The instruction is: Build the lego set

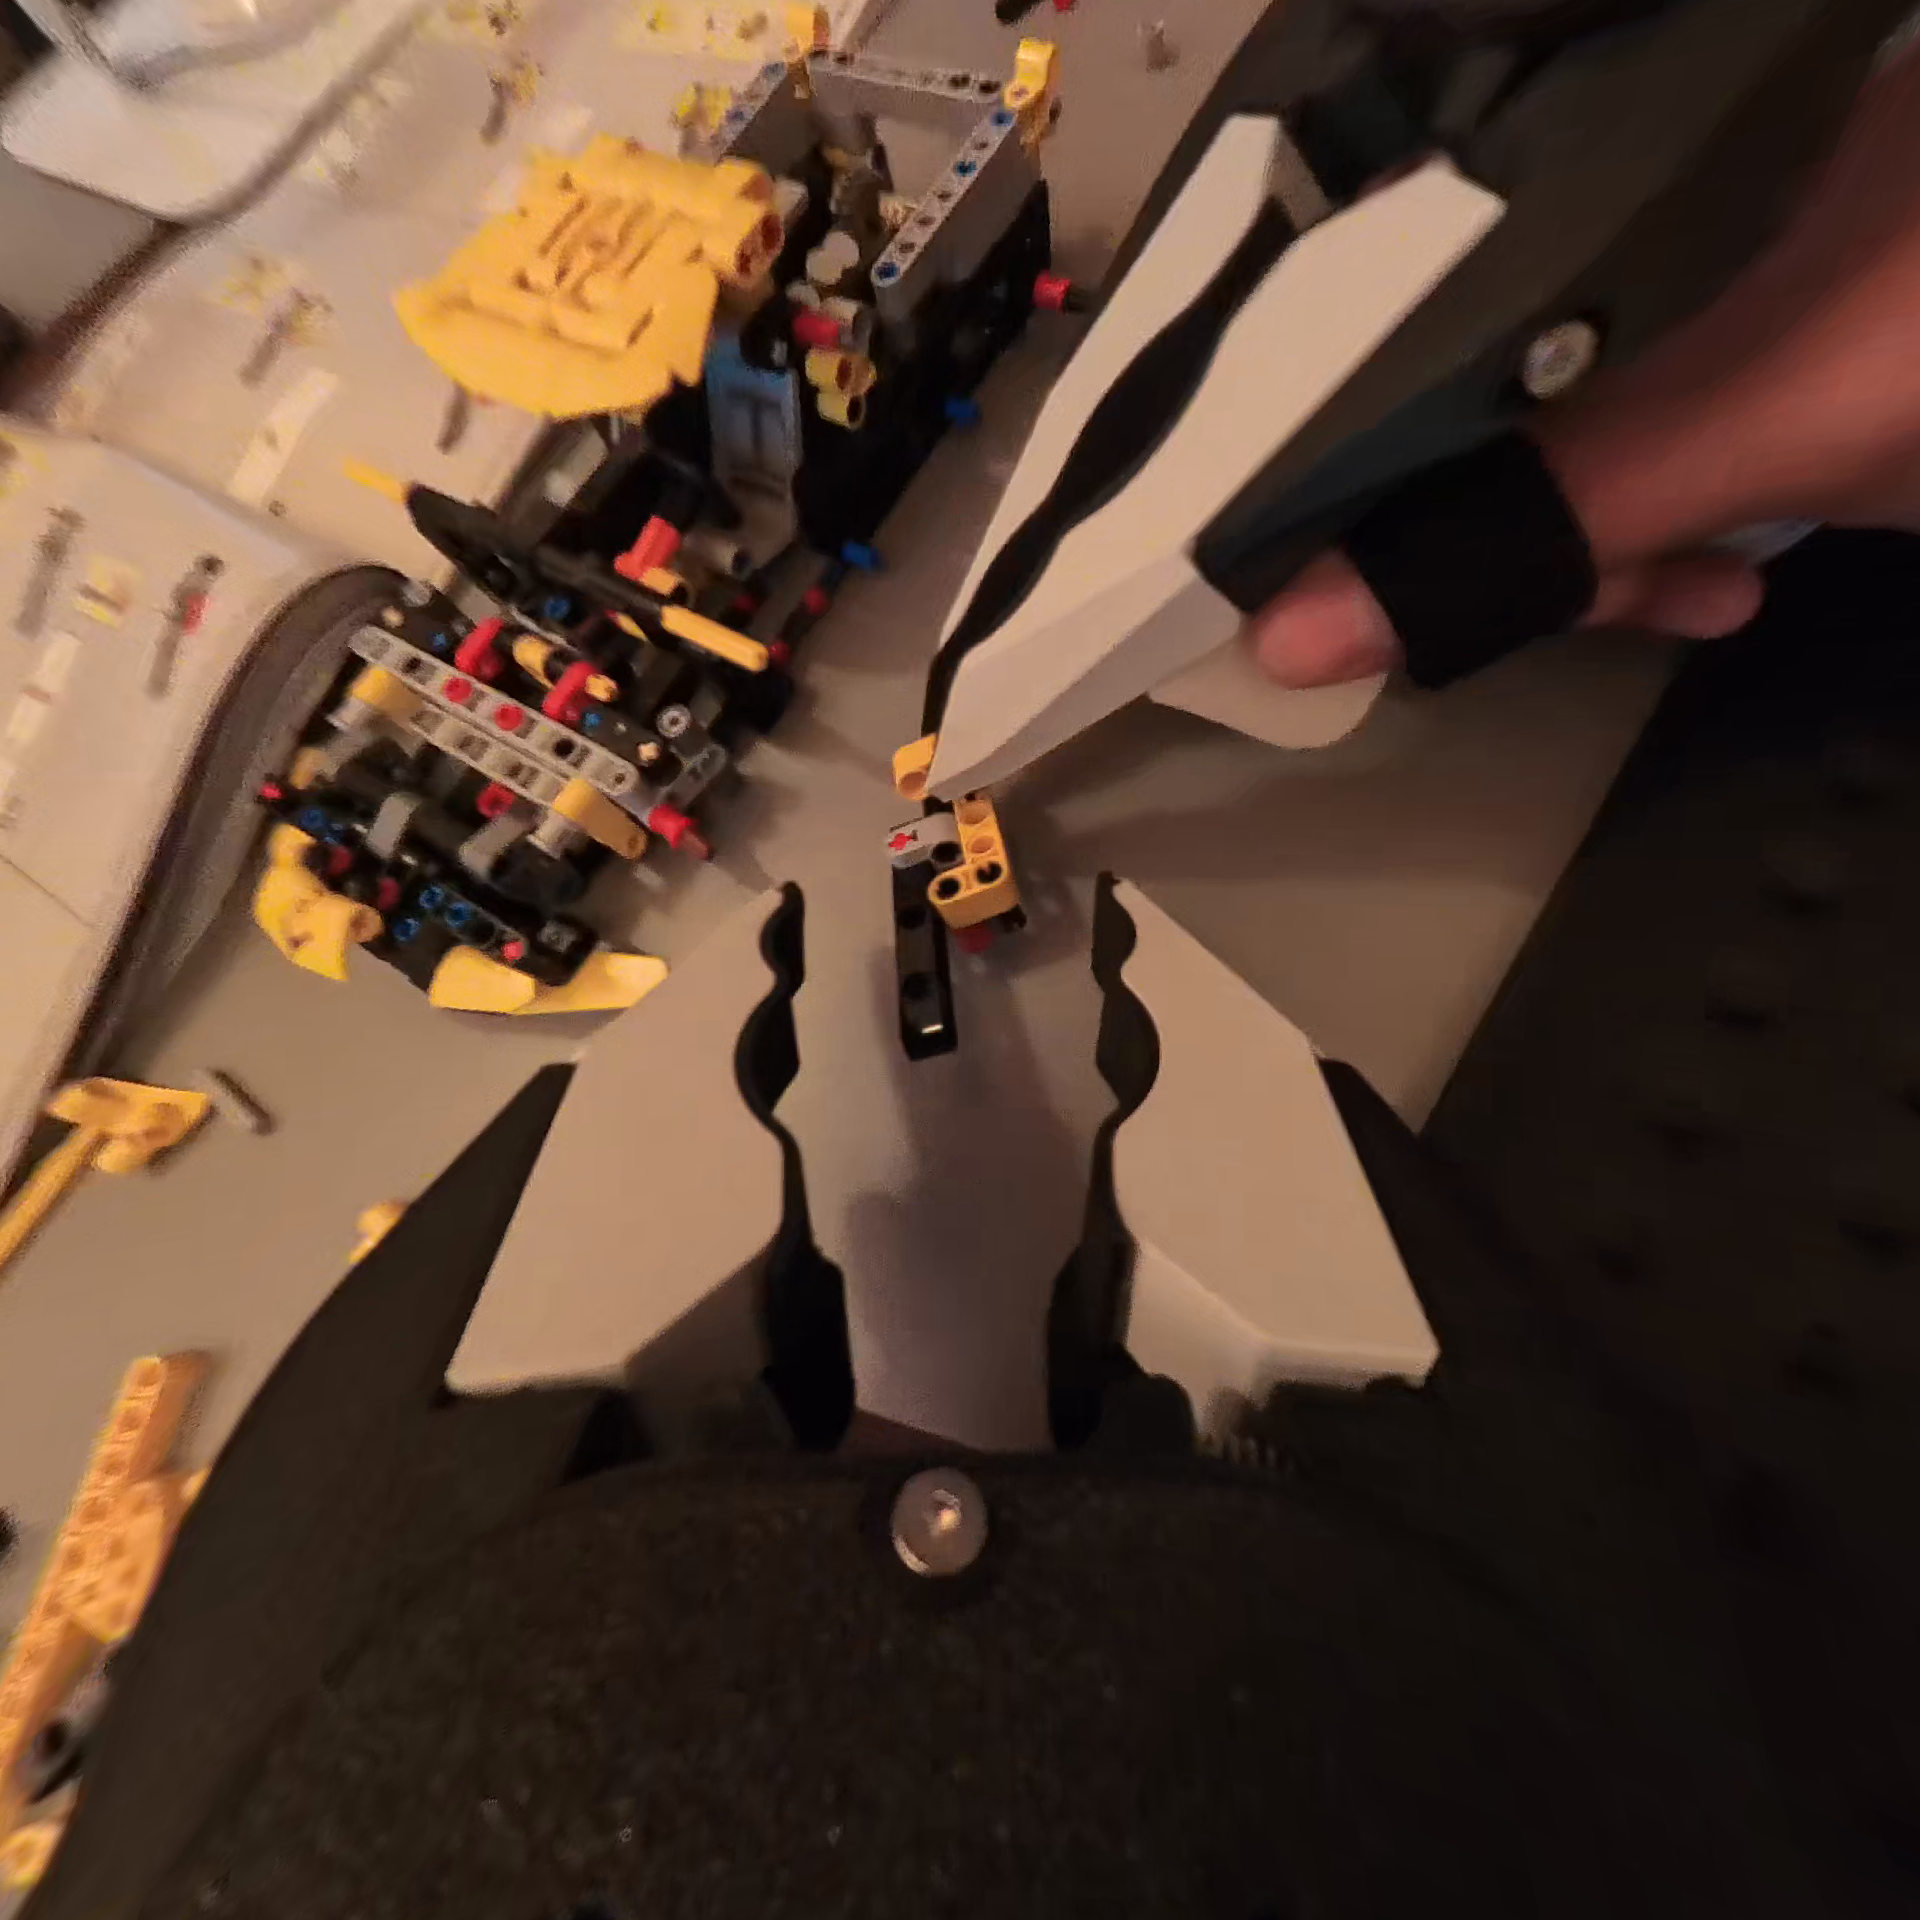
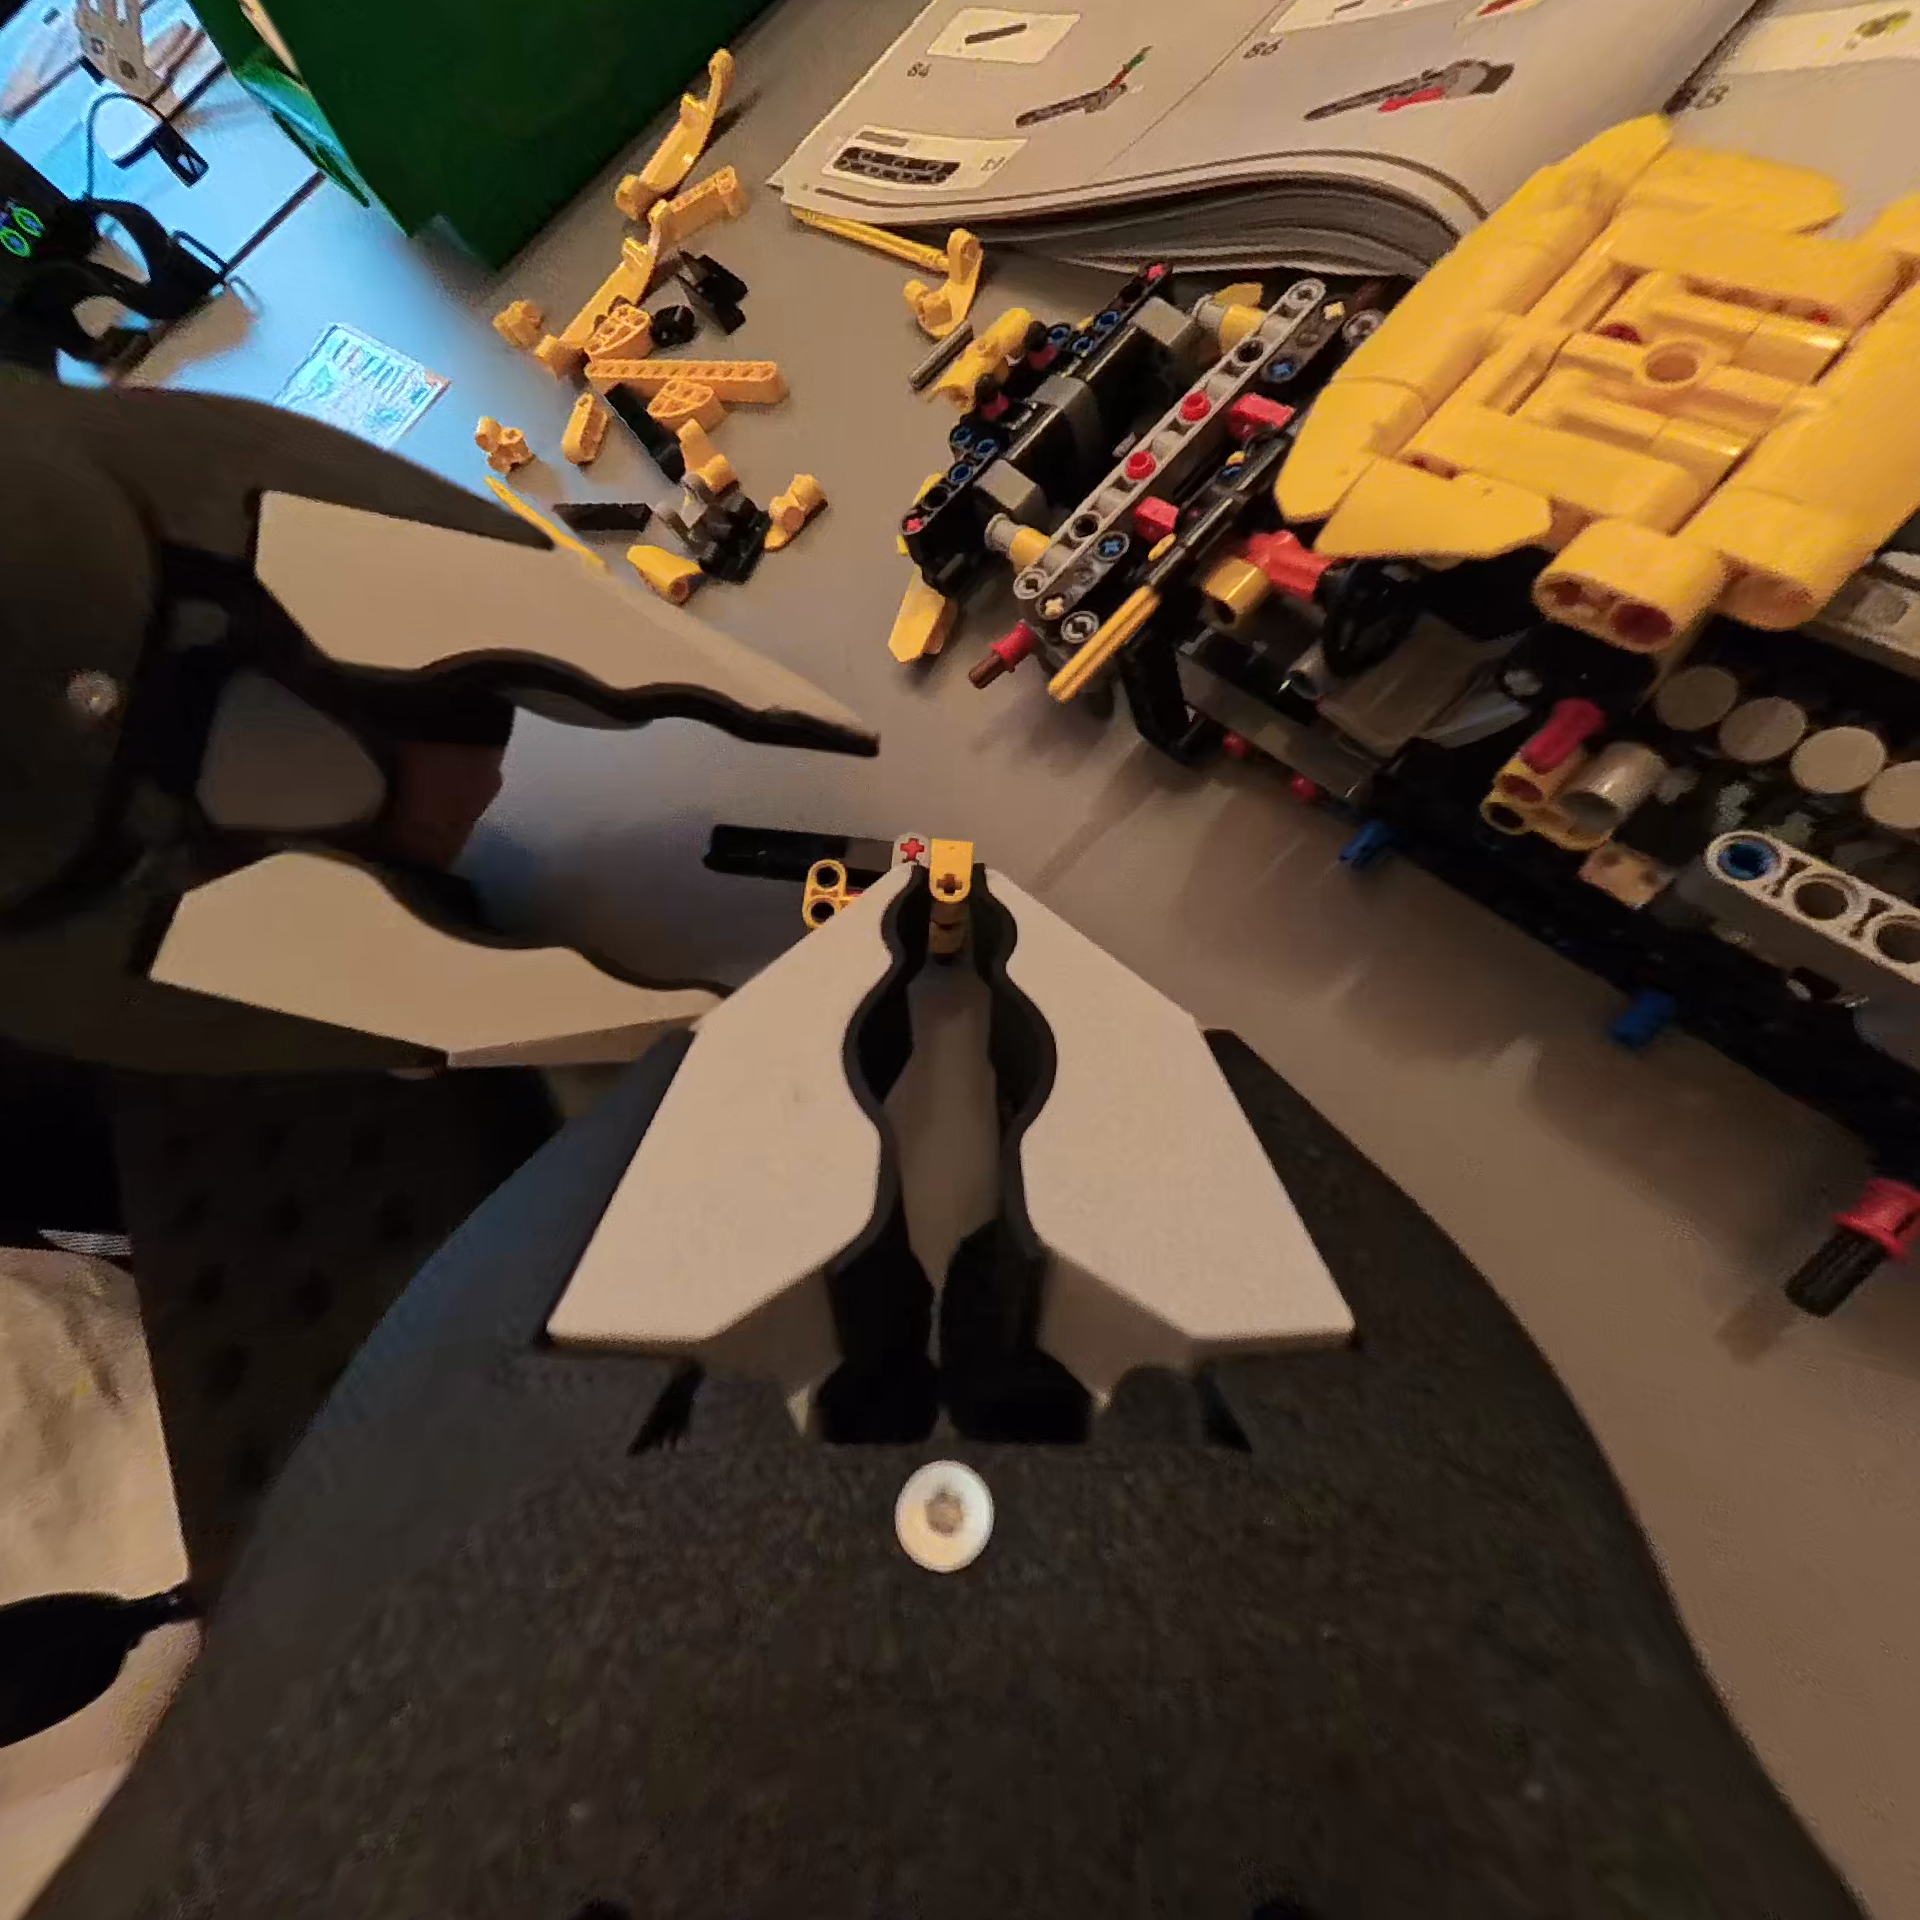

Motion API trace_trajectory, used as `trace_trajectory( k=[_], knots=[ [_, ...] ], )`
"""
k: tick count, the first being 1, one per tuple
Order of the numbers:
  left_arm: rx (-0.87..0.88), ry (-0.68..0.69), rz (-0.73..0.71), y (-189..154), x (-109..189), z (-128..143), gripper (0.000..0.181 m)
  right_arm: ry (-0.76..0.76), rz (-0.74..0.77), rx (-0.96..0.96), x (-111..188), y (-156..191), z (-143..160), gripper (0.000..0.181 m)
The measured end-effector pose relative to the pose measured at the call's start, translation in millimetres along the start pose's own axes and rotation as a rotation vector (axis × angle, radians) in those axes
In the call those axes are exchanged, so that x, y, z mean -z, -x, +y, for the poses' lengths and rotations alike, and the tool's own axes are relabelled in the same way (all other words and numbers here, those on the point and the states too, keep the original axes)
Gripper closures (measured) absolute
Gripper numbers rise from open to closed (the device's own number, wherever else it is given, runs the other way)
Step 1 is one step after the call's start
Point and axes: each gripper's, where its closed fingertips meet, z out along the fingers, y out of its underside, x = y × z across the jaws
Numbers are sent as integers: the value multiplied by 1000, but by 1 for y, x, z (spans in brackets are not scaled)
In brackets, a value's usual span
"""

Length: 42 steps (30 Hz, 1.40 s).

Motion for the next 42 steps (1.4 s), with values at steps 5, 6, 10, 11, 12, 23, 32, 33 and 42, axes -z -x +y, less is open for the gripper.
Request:
trace_trajectory(
  k=[5, 6, 10, 11, 12, 23, 32, 33, 42],
  knots=[
    [174, 45, 121, -4, -12, 1, 145, -3, 11, 13, 0, 0, 0, 175],
    [182, 56, 116, -2, -15, 3, 152, -3, 12, 14, 0, 0, 0, 175],
    [175, 43, 97, -2, -19, 2, 156, -9, 28, 6, 1, -3, 0, 175],
    [173, 41, 94, -2, -19, 2, 156, -8, 28, 4, 1, -3, 0, 175],
    [180, 37, 97, -1, -19, 2, 156, -6, 26, 0, 1, -3, 0, 175],
    [209, 5, 106, 0, -19, -1, 157, 6, -90, -164, -1, -4, 3, 175],
    [266, -96, 197, 2, -7, -15, 157, -129, -152, -27, 23, 6, -20, 141],
    [301, -115, 234, 3, -4, -17, 157, -185, -163, 56, 35, 10, -29, 144],
    [676, -232, 803, -14, 33, -53, 157, -98, 19, 995, 53, 33, -31, 131]
  ],
)
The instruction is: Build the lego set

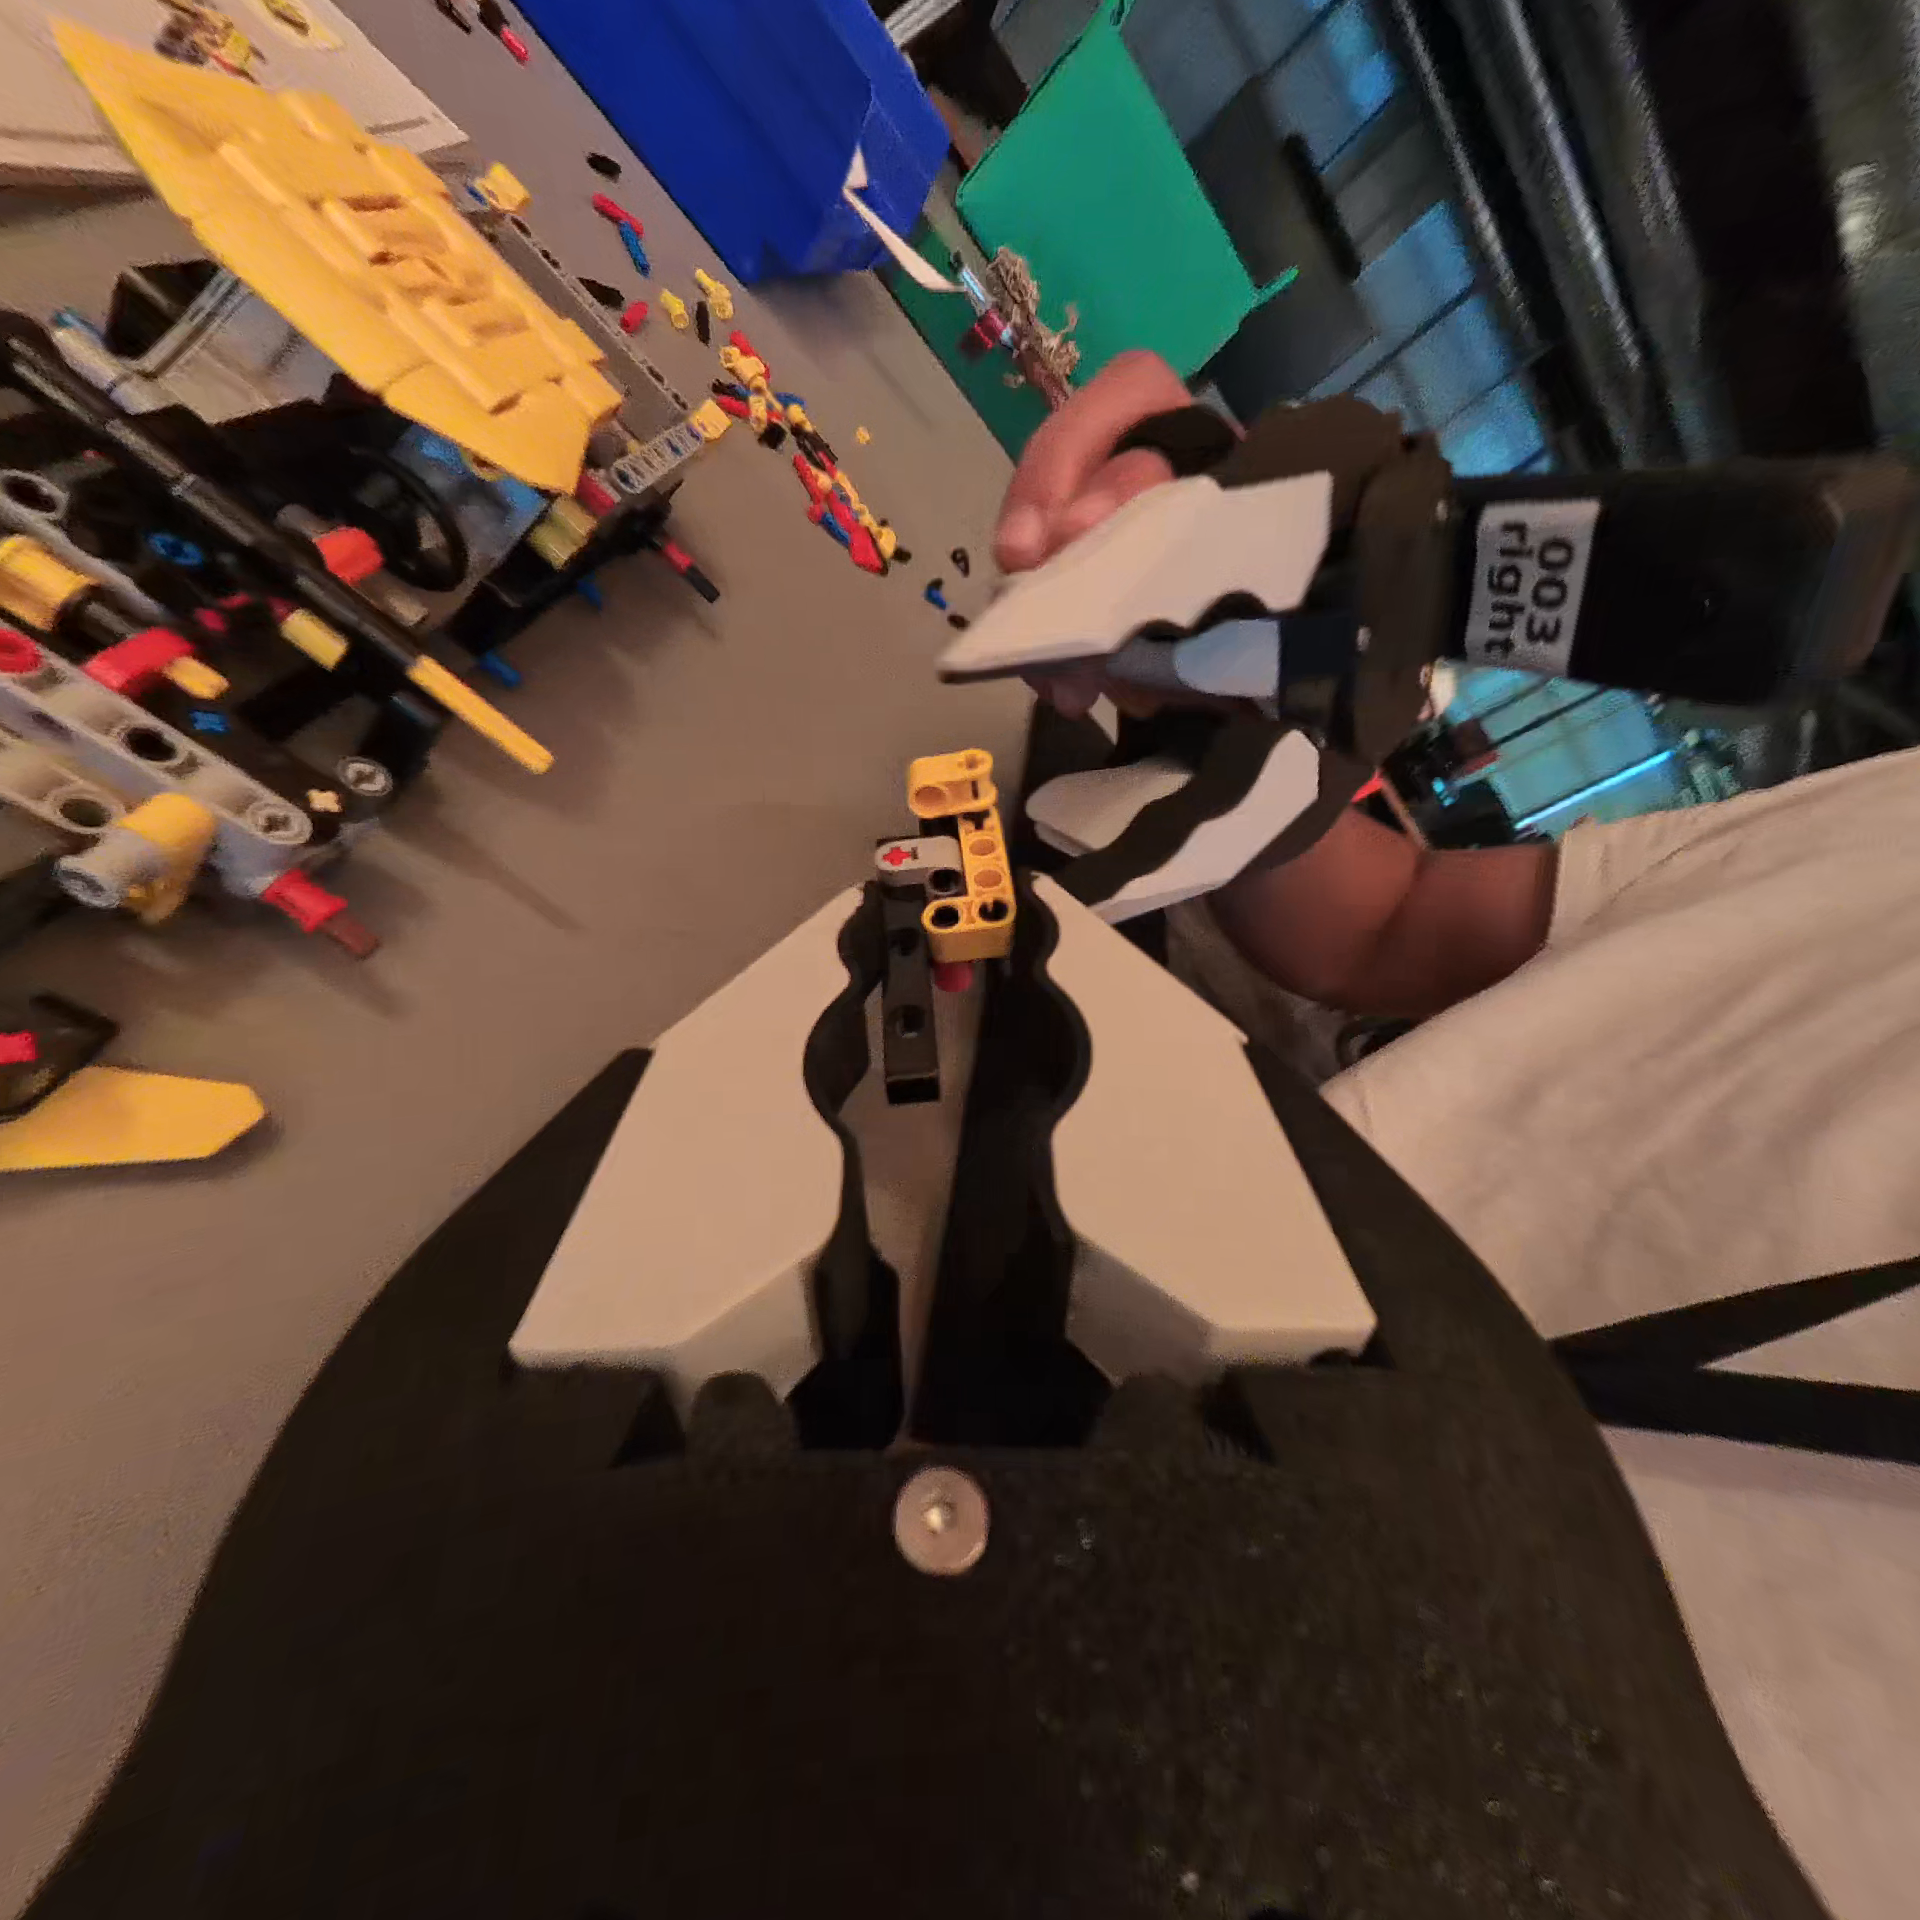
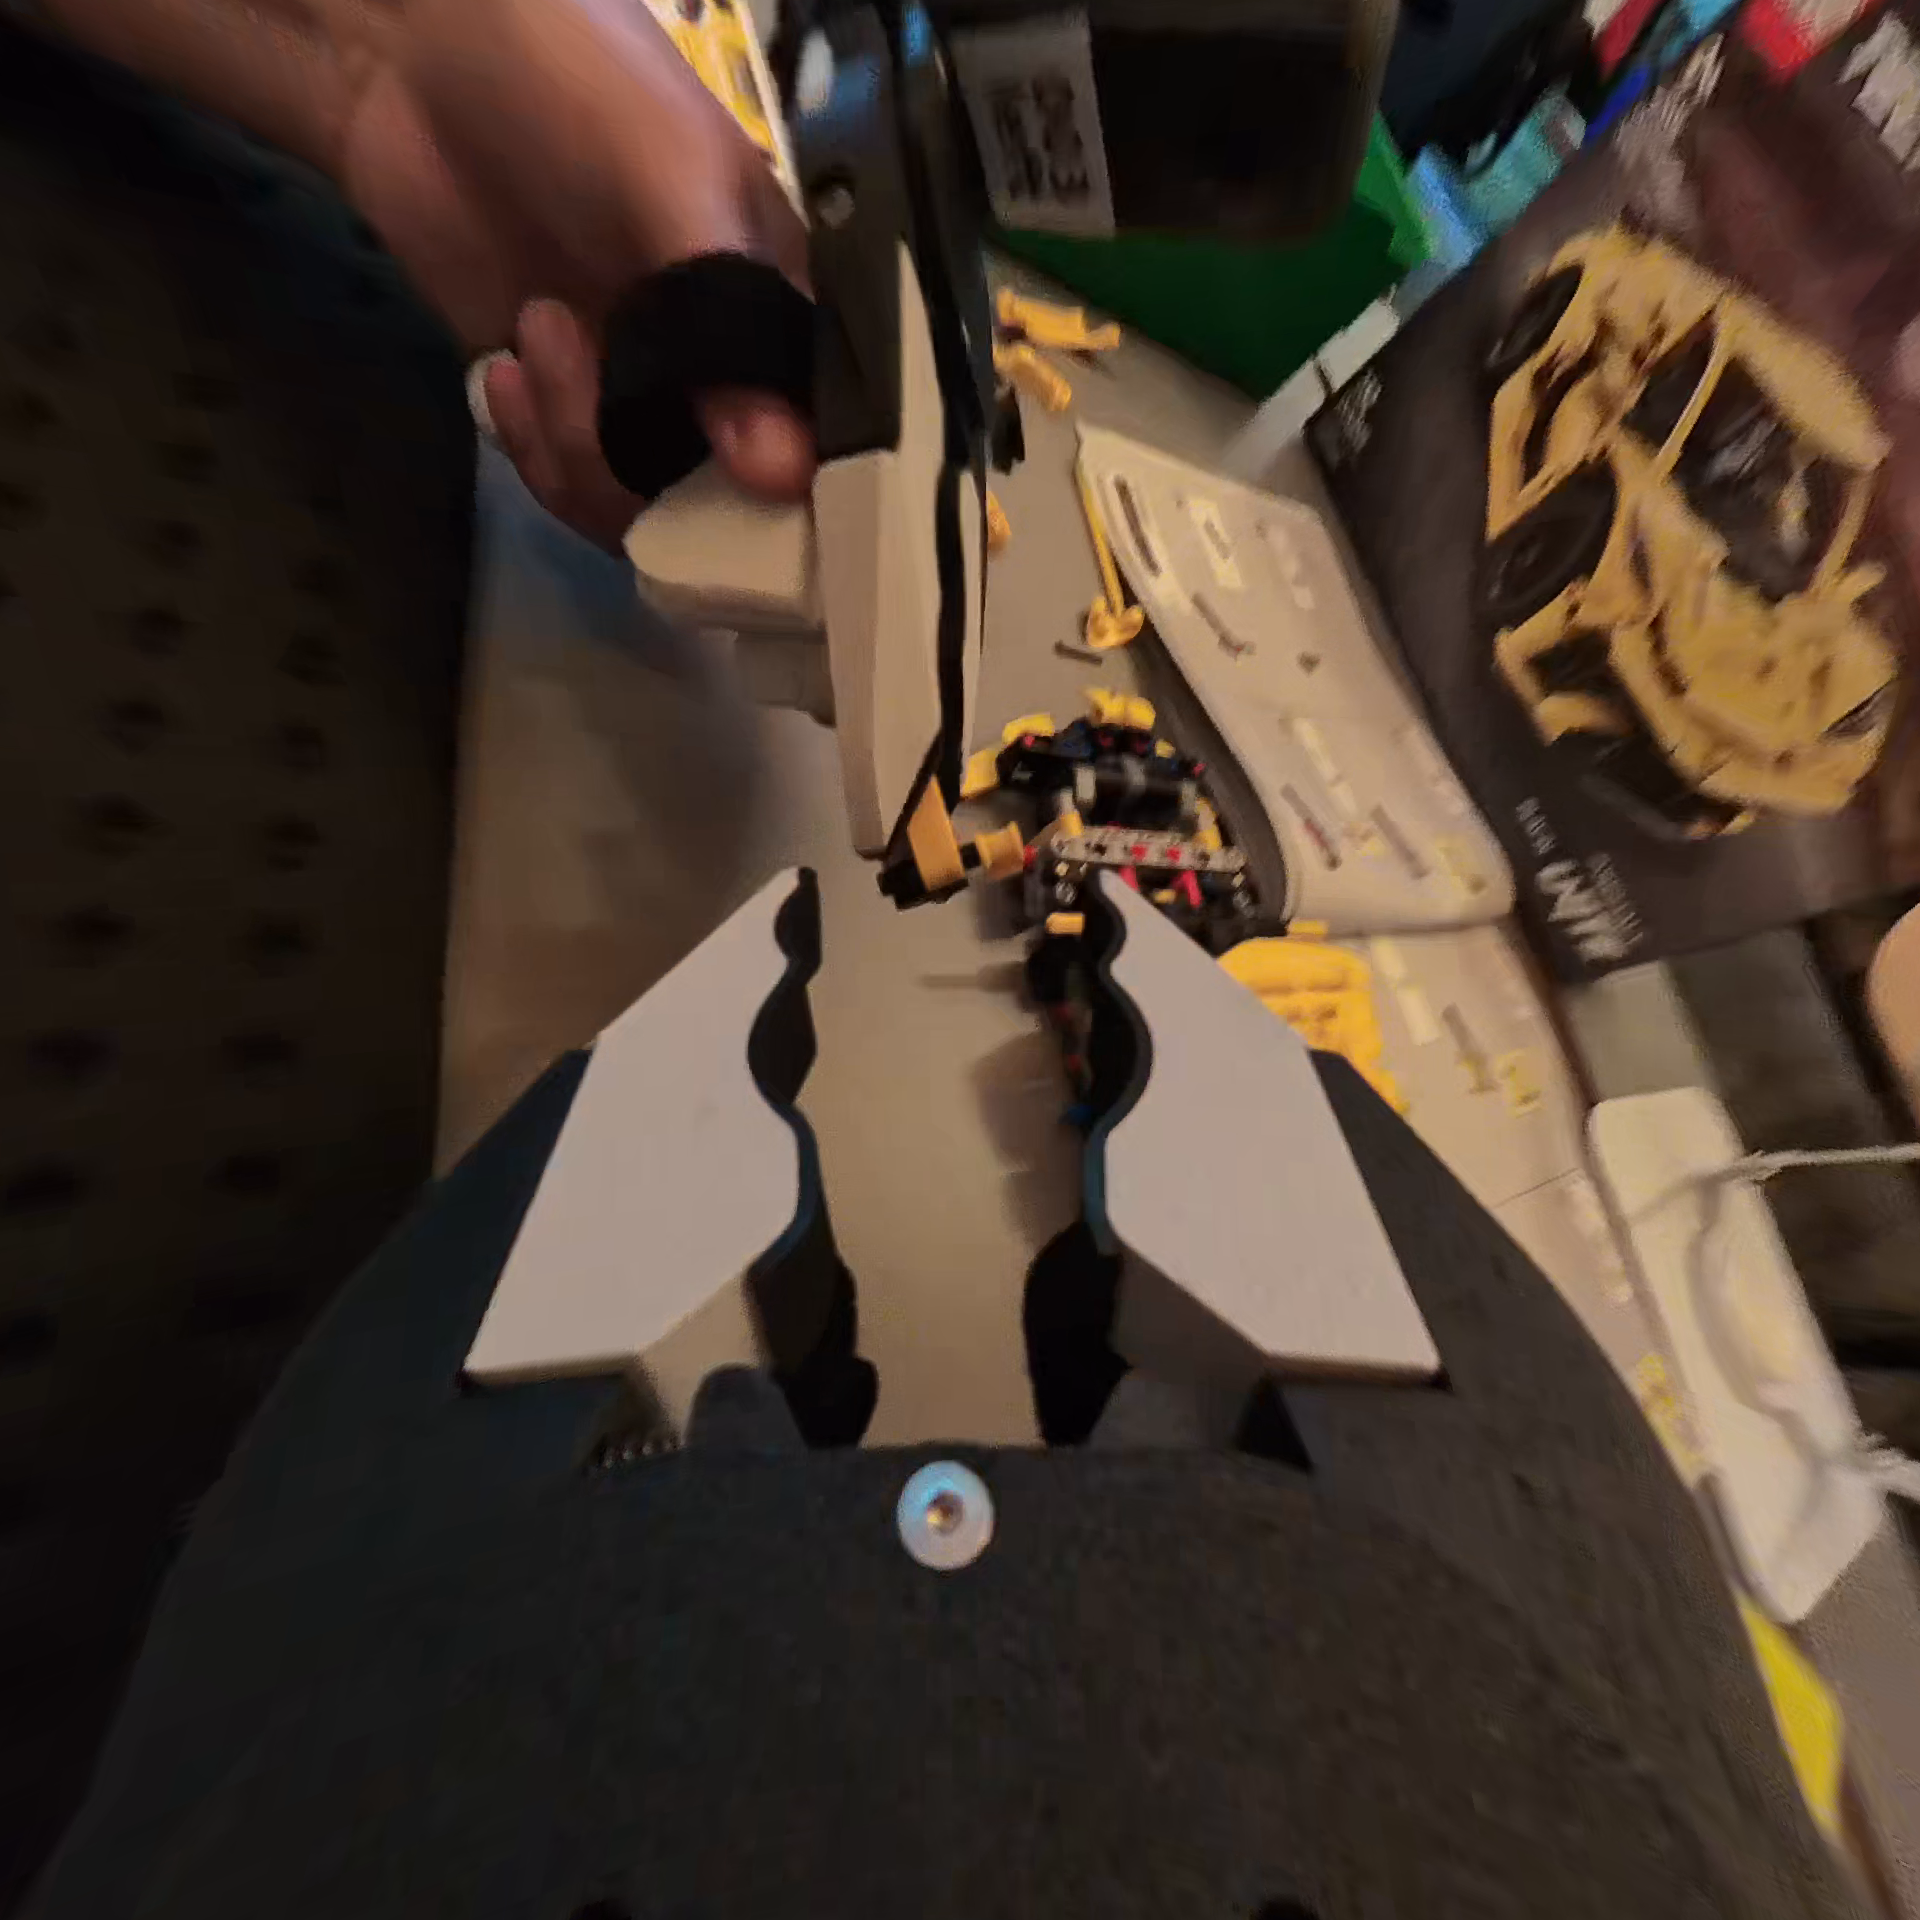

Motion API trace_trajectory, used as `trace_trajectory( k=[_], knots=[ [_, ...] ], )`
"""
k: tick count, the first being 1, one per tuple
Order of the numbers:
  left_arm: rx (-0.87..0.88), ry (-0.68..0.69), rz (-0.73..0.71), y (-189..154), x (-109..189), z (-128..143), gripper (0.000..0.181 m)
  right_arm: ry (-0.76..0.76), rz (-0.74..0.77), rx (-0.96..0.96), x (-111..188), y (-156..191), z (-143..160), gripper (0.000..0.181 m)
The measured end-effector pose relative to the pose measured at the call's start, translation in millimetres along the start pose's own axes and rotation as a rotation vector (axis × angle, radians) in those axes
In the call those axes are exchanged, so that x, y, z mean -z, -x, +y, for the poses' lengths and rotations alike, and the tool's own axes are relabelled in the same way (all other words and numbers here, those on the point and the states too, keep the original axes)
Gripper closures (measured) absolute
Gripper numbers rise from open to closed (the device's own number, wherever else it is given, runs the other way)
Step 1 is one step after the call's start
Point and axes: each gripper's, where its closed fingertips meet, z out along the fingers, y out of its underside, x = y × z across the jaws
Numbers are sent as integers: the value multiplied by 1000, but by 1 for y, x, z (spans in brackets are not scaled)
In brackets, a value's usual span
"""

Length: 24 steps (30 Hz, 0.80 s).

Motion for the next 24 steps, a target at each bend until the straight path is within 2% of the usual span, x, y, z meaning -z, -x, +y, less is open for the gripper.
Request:
trace_trajectory(
  k=[4, 10, 21, 24],
  knots=[
    [61, 16, 67, -8, 2, -1, 157, 10, -83, 65, 2, 4, -8, 138],
    [60, 67, 75, -14, -1, 4, 157, 69, -124, 159, -1, 7, -5, 153],
    [54, 126, 56, -13, -4, 11, 158, 112, -177, 176, -1, 16, 1, 158],
    [69, 92, 58, -12, -4, 6, 158, 84, -142, 176, -1, 11, 0, 157]
  ],
)
